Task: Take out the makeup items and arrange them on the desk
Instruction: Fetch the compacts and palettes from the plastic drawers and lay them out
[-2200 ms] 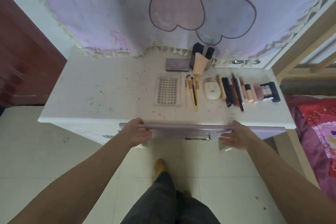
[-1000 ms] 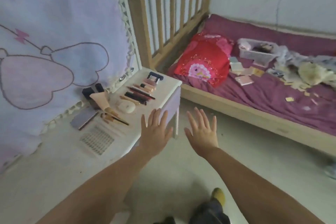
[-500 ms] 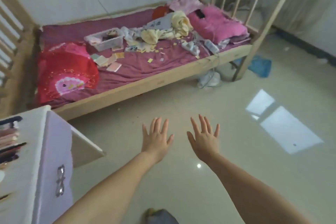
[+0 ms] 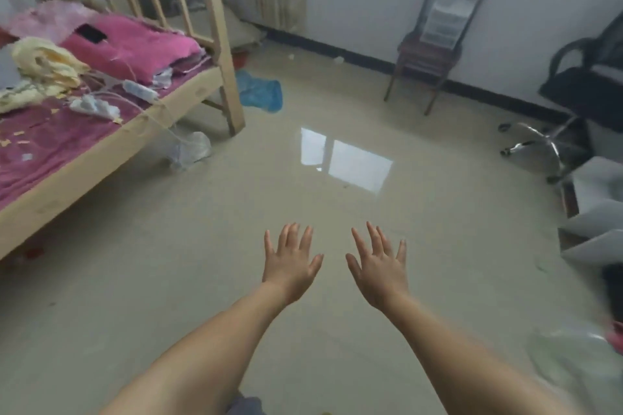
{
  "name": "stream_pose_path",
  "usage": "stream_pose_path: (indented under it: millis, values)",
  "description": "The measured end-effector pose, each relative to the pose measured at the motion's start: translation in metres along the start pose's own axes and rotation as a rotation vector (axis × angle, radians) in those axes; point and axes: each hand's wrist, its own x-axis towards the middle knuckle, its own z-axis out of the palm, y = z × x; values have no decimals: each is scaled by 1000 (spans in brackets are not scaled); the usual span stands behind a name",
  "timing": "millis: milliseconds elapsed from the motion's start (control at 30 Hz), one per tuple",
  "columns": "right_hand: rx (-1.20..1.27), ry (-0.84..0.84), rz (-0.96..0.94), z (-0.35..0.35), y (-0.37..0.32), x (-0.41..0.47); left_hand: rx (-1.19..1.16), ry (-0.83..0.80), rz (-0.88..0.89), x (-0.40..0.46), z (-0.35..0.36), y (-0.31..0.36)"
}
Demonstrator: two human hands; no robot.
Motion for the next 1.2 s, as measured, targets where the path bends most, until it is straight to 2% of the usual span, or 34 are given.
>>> stream_pose_path:
  millis: [100,233,367,633,933,1200]
  values:
    - [41,26,112,-7,57,4,17,-9,134,35,-5,54]
    - [95,63,209,-21,109,35,33,6,248,96,-21,93]
    - [109,51,248,-33,141,83,68,28,300,166,-36,115]
    - [188,65,337,-74,176,219,149,-70,417,319,-72,149]
    - [263,-46,488,-96,267,340,184,-205,449,472,-74,199]
    - [214,-140,399,-132,398,492,152,-224,356,643,-89,274]
